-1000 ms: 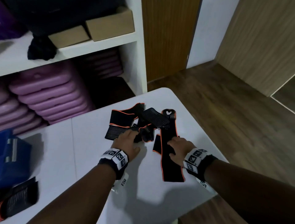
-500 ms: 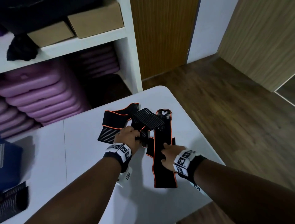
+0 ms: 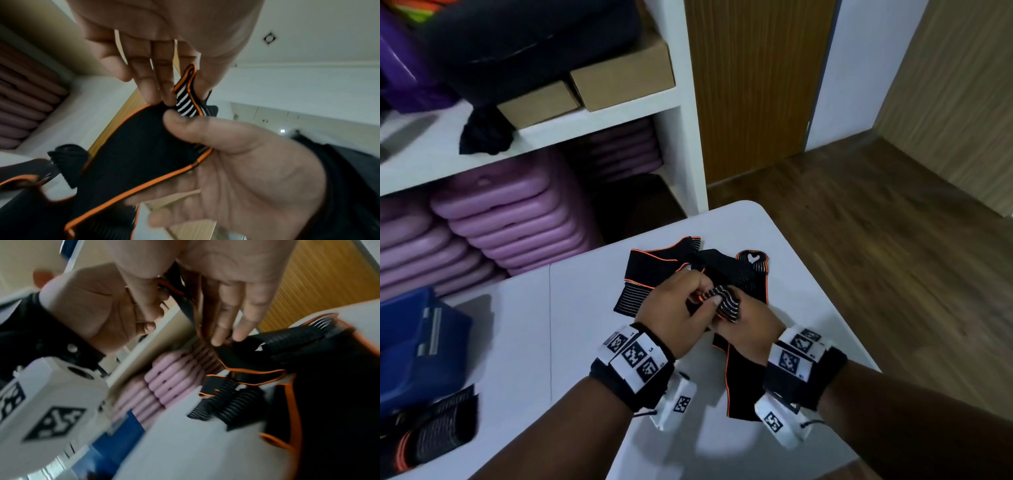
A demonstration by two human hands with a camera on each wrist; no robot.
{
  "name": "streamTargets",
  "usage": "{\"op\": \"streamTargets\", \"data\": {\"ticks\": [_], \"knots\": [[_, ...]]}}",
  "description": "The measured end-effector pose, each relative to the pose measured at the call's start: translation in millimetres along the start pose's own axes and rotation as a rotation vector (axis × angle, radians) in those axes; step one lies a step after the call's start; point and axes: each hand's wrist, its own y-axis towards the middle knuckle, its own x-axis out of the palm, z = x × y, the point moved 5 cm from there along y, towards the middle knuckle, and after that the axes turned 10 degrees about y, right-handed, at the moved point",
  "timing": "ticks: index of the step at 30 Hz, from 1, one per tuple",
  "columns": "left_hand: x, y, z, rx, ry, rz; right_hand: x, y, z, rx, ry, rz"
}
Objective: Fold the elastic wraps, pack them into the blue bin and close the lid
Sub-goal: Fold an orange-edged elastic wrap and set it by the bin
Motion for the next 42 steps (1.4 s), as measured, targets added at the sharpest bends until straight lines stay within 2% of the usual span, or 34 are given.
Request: {"op": "streamTargets", "data": {"ticks": [4,6,9,11,14,17,19,21,22,24,26,28,35,38,42], "knots": [[-25.4,5.3,3.1,0.036,-0.064,0.067,0.7,3.6,-26.7,-0.075,0.113,0.043],[-25.4,2.2,-9.8,-0.033,-0.133,-0.041,-0.2,3.5,-39.3,-0.087,0.118,-0.022],[-15.6,-6.5,-27.9,-0.193,-0.369,-0.267,-0.8,2.8,-58.2,-0.148,0.104,-0.154],[-11.6,-13.8,-31.4,-0.259,-0.384,-0.328,-10.3,7.1,-66.9,-0.176,0.135,-0.103],[-9.1,-22.7,-36.5,-0.349,-0.289,-0.277,-22.4,17.3,-62.7,-0.109,0.340,-0.031],[-18.6,-24.4,-36.6,-0.412,-0.280,-0.140,-27.6,26.9,-26.9,0.099,0.347,0.071],[-32.5,-21.5,-31.1,-0.425,-0.291,-0.041,-39.2,32.8,12.2,0.219,0.046,0.154],[-50.3,-17.8,-20.3,-0.397,-0.341,0.043,-53.5,35.0,53.6,0.326,-0.350,0.141],[-59.4,-16.9,-15.6,-0.387,-0.372,0.083,-58.3,34.4,72.0,0.390,-0.462,0.108],[-76.2,-15.9,-6.9,-0.361,-0.416,0.158,-60.3,33.2,97.5,0.480,-0.551,0.042],[-85.6,-17.0,-2.3,-0.342,-0.455,0.201,-56.7,38.0,105.6,0.494,-0.568,0.040],[-86.5,-18.4,-3.0,-0.348,-0.461,0.205,-53.1,44.0,102.4,0.496,-0.537,0.083],[-66.6,-24.7,-6.5,-0.352,-0.346,0.086,-57.1,53.4,98.1,0.607,-0.378,0.122],[-56.2,-29.1,-13.9,-0.382,-0.279,0.058,-54.5,50.6,96.5,0.572,-0.313,0.106],[-44.1,-36.3,-27.9,-0.446,-0.214,-0.002,-52.4,44.1,67.8,0.398,-0.008,0.286]]}}
